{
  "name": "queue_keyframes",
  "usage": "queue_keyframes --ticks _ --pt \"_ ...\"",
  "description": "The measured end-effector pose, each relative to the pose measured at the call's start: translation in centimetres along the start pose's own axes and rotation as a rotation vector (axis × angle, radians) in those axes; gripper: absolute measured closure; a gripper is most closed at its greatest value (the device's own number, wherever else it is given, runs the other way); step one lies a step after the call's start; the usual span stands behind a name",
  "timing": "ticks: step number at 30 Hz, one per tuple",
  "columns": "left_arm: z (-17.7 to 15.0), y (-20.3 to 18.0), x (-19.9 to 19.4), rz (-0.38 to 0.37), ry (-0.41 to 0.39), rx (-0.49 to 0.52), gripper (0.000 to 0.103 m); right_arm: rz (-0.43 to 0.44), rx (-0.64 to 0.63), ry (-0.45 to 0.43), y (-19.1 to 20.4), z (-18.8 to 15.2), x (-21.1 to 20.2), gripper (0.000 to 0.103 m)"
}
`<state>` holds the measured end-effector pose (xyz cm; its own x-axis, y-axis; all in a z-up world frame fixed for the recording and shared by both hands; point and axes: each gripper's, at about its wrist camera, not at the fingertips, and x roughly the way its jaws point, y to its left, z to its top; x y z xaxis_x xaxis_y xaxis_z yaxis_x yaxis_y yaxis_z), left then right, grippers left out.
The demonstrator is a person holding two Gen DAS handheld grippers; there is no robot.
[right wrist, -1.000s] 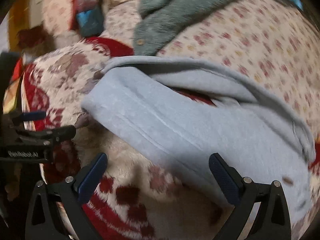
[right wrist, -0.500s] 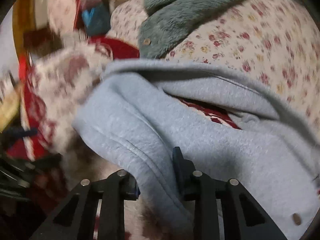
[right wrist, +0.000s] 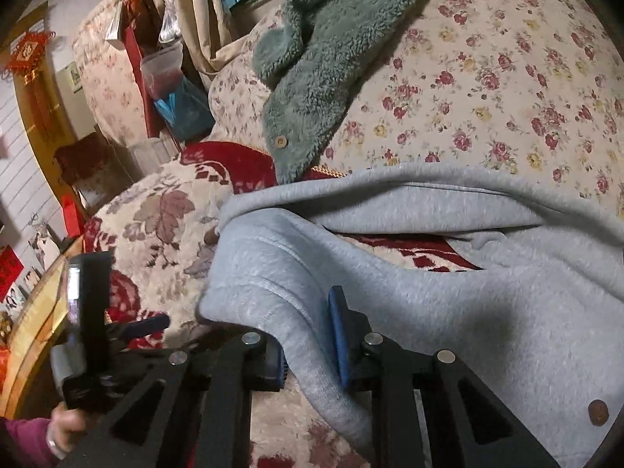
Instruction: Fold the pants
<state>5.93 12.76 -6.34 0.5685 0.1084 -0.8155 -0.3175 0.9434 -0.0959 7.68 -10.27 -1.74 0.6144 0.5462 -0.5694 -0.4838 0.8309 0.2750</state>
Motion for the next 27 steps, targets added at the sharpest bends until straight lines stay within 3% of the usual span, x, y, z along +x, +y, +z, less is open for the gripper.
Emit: queue_keyframes --ticks 6,11,17,24,27 --pt "2.6 1.5 1.1 -0.031 -0.011 -0.08 0.0 -0.004 -0.008 -0.027 0.3 0.1 -1.3 0.086" --pt "6.1 2.2 -2.1 -0.003 -0.151 -0.014 0.0 0.012 0.009 -0.015 -0.1 0.0 -0.8 0.086" --pt "9.6 1.5 -6.2 0.086 -0.311 0.203 0.0 0.05 0.007 -0.005 0.9 -0.3 -0.5 0.086" --pt "8.2 1.6 -6.8 0.17 -0.371 0.454 0.0 0.081 -0.03 0.039 1.9 -1.7 -0.5 0.086" --pt "8.2 1.5 -7.1 0.182 -0.38 0.511 0.0 0.079 -0.024 0.026 1.7 -1.2 -0.7 0.086"
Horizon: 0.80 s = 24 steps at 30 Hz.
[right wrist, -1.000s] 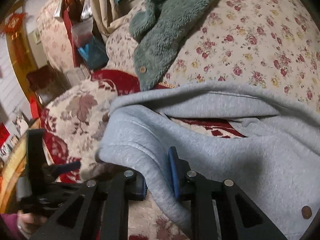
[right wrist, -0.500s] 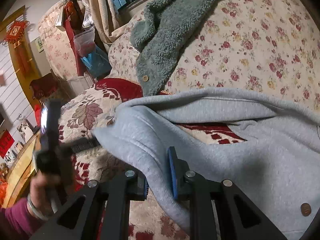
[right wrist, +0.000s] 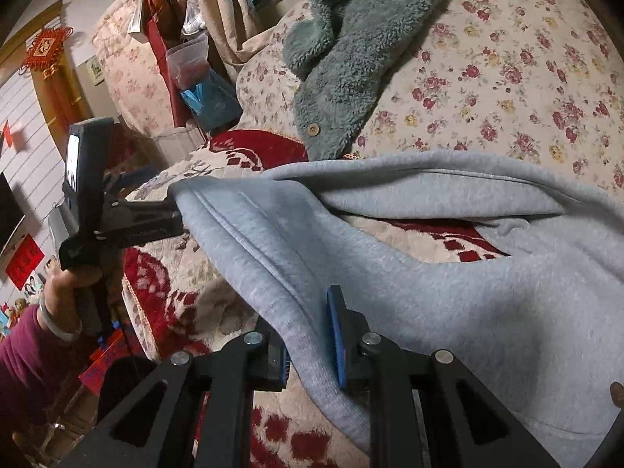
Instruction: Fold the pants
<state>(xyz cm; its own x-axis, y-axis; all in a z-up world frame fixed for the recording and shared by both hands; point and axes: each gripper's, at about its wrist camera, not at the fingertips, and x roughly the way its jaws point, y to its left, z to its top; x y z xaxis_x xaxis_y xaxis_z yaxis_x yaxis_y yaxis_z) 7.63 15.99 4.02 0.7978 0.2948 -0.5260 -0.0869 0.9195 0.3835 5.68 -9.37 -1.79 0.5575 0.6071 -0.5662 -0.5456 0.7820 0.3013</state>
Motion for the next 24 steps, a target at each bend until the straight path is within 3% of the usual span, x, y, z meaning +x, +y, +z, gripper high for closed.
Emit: queue_keyframes --ticks 4,8,10,12,16,22,24 --pt "2.2 0.9 -1.0 -0.023 -0.05 0.0 0.0 -0.007 -0.003 -0.049 -0.2 1.1 -1.3 0.086" --pt "3.3 -0.2 -3.2 0.039 -0.179 0.084 0.0 0.005 0.01 -0.071 -0.6 1.3 -2.4 0.086" --pt "2.7 -0.5 -3.1 0.058 -0.179 0.109 0.0 0.02 0.04 -0.046 -1.1 0.7 -2.1 0.086" --pt "1.0 0.0 -2.0 0.036 -0.118 0.107 0.0 0.027 0.045 -0.007 -1.1 -0.3 -1.3 0.086" --pt "-3.3 2.8 -0.1 -0.047 0.05 0.005 0.0 0.021 -0.026 0.076 0.5 -2.8 0.4 0.086" --pt "-7.6 2.7 -0.3 -0.073 0.153 -0.042 0.0 -0.007 0.014 0.053 -0.7 -2.3 0.2 0.086" --pt "-8.7 2.6 -0.4 -0.119 0.192 -0.091 0.0 -0.023 0.03 0.049 -1.2 -2.1 0.0 0.086"
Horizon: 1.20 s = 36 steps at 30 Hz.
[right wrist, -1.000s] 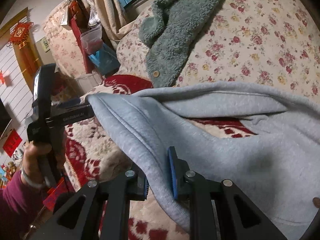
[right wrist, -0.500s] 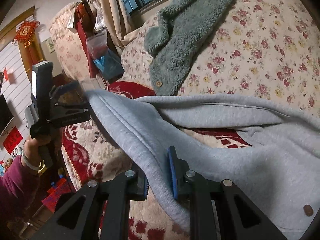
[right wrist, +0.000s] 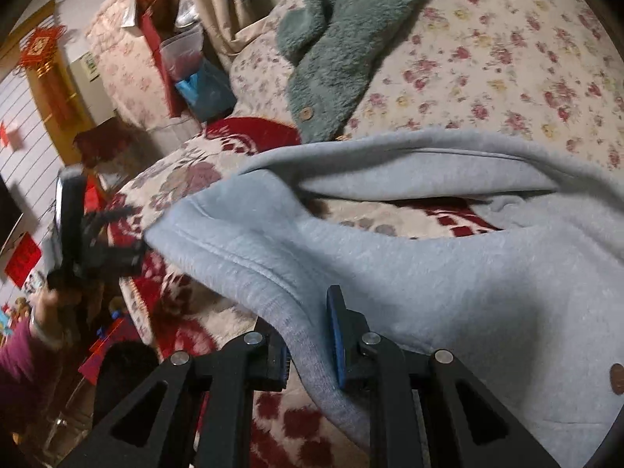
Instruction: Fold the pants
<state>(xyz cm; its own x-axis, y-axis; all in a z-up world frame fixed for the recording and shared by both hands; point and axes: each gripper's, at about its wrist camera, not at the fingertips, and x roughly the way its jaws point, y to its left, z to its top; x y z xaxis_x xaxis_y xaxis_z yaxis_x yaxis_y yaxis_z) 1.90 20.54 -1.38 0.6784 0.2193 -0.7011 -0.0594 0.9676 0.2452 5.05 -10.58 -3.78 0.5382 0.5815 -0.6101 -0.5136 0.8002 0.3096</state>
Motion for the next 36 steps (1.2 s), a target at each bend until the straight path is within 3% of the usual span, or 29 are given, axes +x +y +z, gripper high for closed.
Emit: queue_keyframes --ticks 3,9,12,16,17,19,20,21,24,30,32,34,36 --pt "-1.5 0.2 0.2 -0.085 0.056 -0.056 0.0 -0.042 0.034 -0.013 -1.2 0.5 -0.1 0.086" --pt "-2.3 0.2 0.9 -0.195 0.071 -0.154 0.0 -0.026 0.086 -0.027 -2.6 1.0 -0.8 0.086" --pt "-1.6 -0.7 1.7 -0.205 0.048 -0.151 0.0 -0.029 0.073 -0.02 -2.2 0.8 -0.8 0.086" --pt "-1.0 -1.6 4.9 -0.171 0.105 -0.124 0.0 -0.029 0.08 -0.018 -2.4 0.7 -0.7 0.086" --pt "-1.0 -1.7 5.8 -0.157 0.122 -0.122 0.003 -0.03 0.081 -0.016 -2.4 0.7 -0.6 0.086" --pt "-1.0 -1.8 7.4 -0.152 0.155 -0.108 0.039 -0.028 0.068 -0.011 -2.2 0.6 -0.6 0.086" --pt "-0.9 -1.7 8.1 -0.152 0.17 -0.113 0.065 -0.028 0.06 -0.006 -2.1 0.6 -0.6 0.086" --pt "-0.9 -1.4 8.5 -0.181 0.176 -0.136 0.074 -0.023 0.047 0.007 -1.8 0.6 -0.4 0.086" --pt "-0.5 -0.6 8.7 -0.207 0.169 -0.162 0.086 0.016 0.037 0.049 -1.3 0.5 -0.1 0.084" --pt "0.9 1.3 5.8 -0.129 0.067 -0.12 0.087 0.146 0.063 0.06 -0.8 1.8 -0.6 0.076" --pt "1.2 2.0 5.0 -0.103 0.04 -0.1 0.087 0.161 0.083 0.143 -1.1 3.2 0.1 0.072" --pt "1.5 2.8 5.1 -0.11 0.049 -0.106 0.087 0.114 -0.008 0.255 0.2 3.7 0.7 0.07" --pt "1.4 3.1 5.4 -0.11 0.053 -0.102 0.087 0.107 -0.129 0.302 1.9 3.6 0.1 0.069"
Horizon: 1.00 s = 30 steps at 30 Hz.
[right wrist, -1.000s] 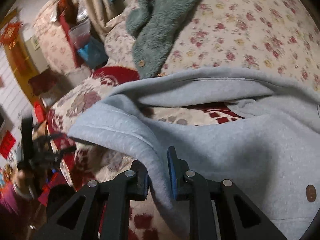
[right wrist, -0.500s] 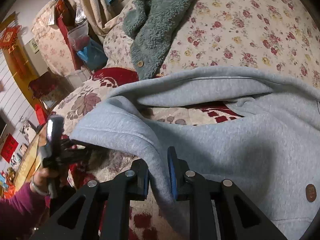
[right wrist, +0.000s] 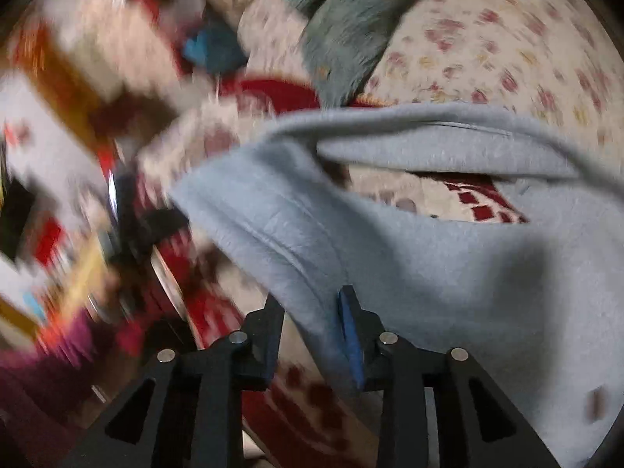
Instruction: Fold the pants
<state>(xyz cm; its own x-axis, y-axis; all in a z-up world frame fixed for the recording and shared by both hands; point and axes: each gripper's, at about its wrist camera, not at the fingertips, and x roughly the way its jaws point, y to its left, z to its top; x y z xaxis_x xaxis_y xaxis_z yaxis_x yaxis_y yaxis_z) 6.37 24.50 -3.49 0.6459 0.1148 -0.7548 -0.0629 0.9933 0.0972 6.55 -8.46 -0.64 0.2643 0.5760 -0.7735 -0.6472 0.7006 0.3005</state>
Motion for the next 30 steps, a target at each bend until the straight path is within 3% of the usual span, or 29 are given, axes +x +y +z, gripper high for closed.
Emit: queue_keyframes --ticks 2,4,6,8,16,18,20,23,26,27,28,29,30 --pt "-0.2 0.2 0.5 0.015 0.007 0.004 0.087 0.077 -0.031 -0.004 0.6 -0.1 -1.2 0.063" --pt "-0.5 0.6 0.7 0.0 0.011 -0.012 0.087 0.163 -0.01 -0.052 0.4 0.7 -2.6 0.051" --pt "-0.9 1.0 0.4 -0.01 0.007 -0.014 0.087 0.184 0.045 -0.118 -0.5 2.6 -2.8 0.024" --pt "-1.3 0.9 0.3 -0.015 0.009 -0.002 0.087 0.225 0.139 -0.15 -2.1 5.7 -0.5 0.013" --pt "-2.1 1.0 -0.2 -0.035 0.0 0.009 0.087 0.396 0.613 0.013 -7.0 14.9 18.3 0.012" --pt "-2.2 1.1 -0.1 -0.044 0.003 0.001 0.087 0.397 0.684 0.07 -7.7 16.6 22.1 0.013" --pt "-2.4 1.3 0.1 -0.049 0.007 -0.004 0.087 0.302 0.575 -0.023 -7.3 19.8 22.1 0.041" --pt "-2.4 1.4 0.2 -0.056 0.011 -0.009 0.087 0.239 0.472 -0.142 -6.9 23.2 20.9 0.045" --pt "-2.4 1.3 0.5 -0.052 0.008 -0.003 0.087 0.23 0.429 -0.148 -7.1 24.1 19.8 0.037" --pt "-2.4 1.3 0.6 -0.054 0.01 -0.001 0.087 0.272 0.41 -0.109 -7.1 24.0 19.8 0.02" --pt "-2.4 1.3 0.6 -0.052 0.01 0.0 0.087 0.379 0.358 -0.013 -6.7 23.5 20.1 0.014" --pt "-2.4 1.3 0.6 -0.054 0.009 -0.002 0.087 0.433 0.313 0.065 -6.1 23.0 20.7 0.012" --pt "-2.3 1.4 0.7 -0.064 0.01 -0.006 0.085 0.432 0.279 0.113 -5.6 22.7 21.1 0.012"
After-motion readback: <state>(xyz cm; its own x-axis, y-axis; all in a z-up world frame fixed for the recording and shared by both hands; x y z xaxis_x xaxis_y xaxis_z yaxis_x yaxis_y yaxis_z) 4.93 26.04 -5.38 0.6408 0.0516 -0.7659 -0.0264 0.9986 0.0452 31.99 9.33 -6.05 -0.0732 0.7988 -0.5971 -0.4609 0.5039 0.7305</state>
